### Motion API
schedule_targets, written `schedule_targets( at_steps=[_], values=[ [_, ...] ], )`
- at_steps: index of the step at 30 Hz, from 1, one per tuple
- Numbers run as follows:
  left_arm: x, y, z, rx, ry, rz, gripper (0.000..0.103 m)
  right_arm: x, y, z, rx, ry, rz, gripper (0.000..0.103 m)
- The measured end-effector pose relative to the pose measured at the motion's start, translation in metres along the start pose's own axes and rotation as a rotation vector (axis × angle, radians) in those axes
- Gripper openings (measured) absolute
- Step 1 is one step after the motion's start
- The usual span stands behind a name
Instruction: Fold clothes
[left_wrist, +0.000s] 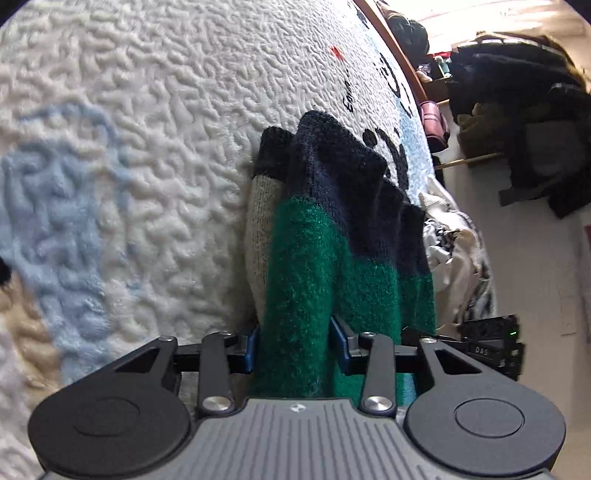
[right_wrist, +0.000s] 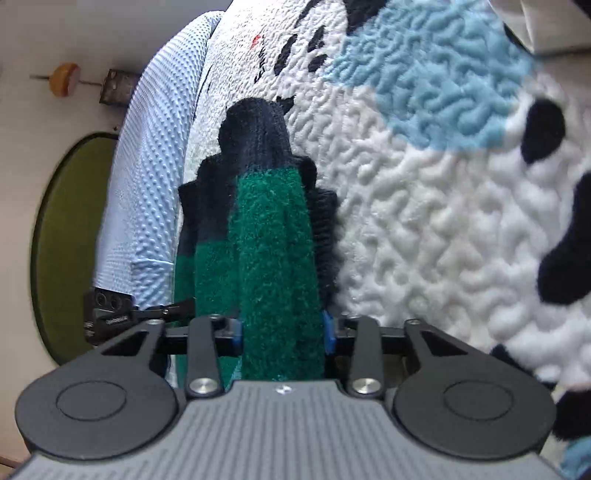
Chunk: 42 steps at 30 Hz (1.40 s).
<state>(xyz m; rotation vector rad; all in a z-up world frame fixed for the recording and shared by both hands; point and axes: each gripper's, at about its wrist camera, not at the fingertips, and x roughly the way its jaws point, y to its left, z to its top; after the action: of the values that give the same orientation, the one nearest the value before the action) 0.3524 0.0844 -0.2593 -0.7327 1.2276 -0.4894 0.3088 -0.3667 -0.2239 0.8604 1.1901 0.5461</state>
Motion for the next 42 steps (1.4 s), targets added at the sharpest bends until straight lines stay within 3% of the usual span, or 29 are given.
schedule_targets(
  at_steps=[6, 9, 13, 22, 26, 36, 42],
  values=[
    [0.001, -0.062, -0.012, 0.236, -0.040, 0.248, 0.023, -0.004, 0.055, -0.009, -0.234, -0.026, -0.251, 0.020],
    [-0.001, -0.084, -0.018, 0.285, -0.063, 0.308, 0.022, -0.005, 0.082, -0.014, -0.312, -0.028, -0.354, 0.019],
    [-0.020, -0.096, -0.026, 0.269, -0.081, 0.307, 0.022, -0.015, 0.108, -0.022, -0.340, -0.047, -0.392, 0.018],
    [-0.103, -0.128, -0.060, 0.283, -0.149, 0.317, 0.023, -0.036, 0.185, -0.057, -0.391, -0.082, -0.413, 0.018],
    [-0.160, -0.134, -0.084, 0.305, -0.185, 0.349, 0.023, -0.037, 0.235, -0.083, -0.419, -0.073, -0.400, 0.018],
    [-0.358, -0.107, -0.150, 0.281, -0.347, 0.610, 0.023, 0.046, 0.413, -0.174, -0.642, -0.009, -0.315, 0.018],
    [-0.459, -0.081, -0.162, 0.252, -0.424, 0.758, 0.023, 0.118, 0.502, -0.207, -0.669, 0.020, -0.243, 0.018]
  ],
)
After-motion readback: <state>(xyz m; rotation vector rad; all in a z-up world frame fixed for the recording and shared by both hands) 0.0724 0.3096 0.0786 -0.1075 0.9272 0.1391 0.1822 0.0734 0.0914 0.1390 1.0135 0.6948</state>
